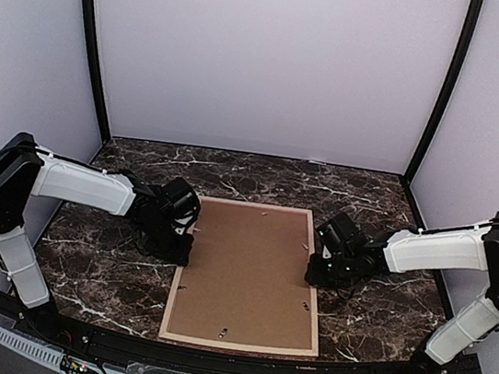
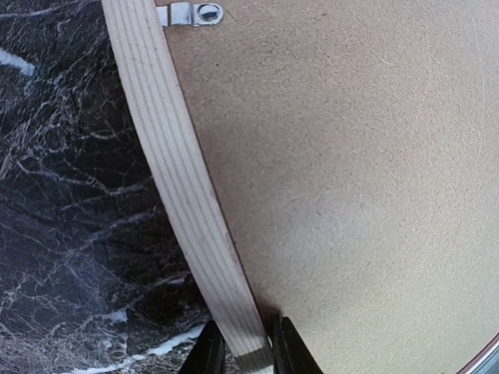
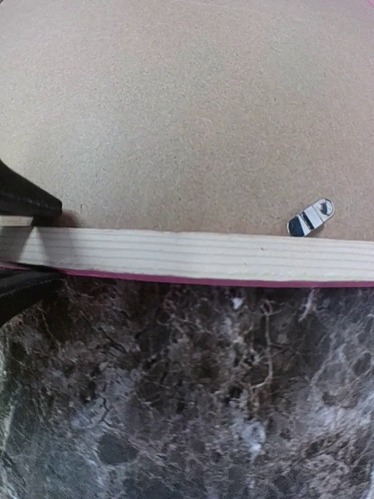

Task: Put the photo into the frame
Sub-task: Hold the photo frame at the center of the board.

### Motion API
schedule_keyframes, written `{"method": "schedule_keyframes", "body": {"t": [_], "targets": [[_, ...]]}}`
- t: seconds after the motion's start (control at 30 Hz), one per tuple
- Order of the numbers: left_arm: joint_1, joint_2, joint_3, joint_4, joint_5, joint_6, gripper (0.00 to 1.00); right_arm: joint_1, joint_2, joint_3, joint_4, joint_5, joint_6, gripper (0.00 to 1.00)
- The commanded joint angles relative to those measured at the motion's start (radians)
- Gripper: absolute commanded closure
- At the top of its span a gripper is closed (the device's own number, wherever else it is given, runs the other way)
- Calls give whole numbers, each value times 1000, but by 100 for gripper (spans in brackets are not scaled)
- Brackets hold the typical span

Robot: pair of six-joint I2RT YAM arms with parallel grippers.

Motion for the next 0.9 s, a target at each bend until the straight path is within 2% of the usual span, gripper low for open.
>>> {"method": "schedule_keyframes", "body": {"t": [0.0,0.1,0.3,0.6,0.87], "targets": [[-8,27,13,2,-14,40,91,35,-21,25,-97,-45,5,66],[-9,25,16,-8,-21,42,98,23,-16,70,-133,-13,-24,56],[-8,8,6,-21,-21,30,99,-47,17,133,-161,17,-99,44],[-9,-14,-18,-19,-4,10,100,-154,115,227,-152,-25,-249,43],[-9,-13,-14,-25,3,10,100,-209,177,275,-144,-80,-330,47]]}}
